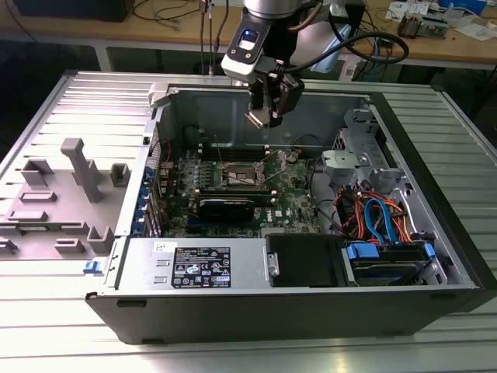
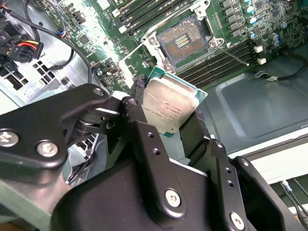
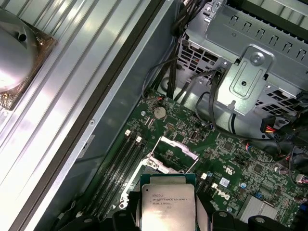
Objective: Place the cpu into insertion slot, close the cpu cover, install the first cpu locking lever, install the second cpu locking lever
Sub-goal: 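Place the cpu into insertion slot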
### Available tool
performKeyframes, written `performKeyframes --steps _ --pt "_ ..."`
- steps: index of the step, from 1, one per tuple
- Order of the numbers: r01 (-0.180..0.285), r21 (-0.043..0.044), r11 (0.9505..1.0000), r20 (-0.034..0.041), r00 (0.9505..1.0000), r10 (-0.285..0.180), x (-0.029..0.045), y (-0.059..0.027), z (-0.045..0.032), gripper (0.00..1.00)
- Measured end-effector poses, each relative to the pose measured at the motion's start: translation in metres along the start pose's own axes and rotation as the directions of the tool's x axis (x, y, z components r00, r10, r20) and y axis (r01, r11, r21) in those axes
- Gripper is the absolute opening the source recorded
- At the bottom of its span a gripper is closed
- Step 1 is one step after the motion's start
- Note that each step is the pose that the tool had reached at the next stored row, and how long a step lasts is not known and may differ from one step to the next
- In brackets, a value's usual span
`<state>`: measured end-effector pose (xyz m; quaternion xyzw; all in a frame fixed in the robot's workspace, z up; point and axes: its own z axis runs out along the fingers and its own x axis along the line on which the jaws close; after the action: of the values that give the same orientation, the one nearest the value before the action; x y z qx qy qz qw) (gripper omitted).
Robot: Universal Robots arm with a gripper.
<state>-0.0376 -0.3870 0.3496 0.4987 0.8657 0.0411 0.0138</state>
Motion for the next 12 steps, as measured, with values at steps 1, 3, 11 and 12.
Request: performKeyframes --steps 1,3,11,12 --pt "0.0 0.0 1.0 0.0 1.0 0.0 0.0 0.0 0.0 0.54" --pt "0.0 0.0 1.0 0.0 1.0 0.0 0.0 0.0 0.0 0.54" --pt "-0.074 -0.0014 0.9973 0.0062 0.9973 0.074 0.0 -0.0001 0.0012 0.54" --pt "-0.089 -0.0018 0.996 0.0075 0.996 0.089 0.0 -0.0001 0.0016 0.54"
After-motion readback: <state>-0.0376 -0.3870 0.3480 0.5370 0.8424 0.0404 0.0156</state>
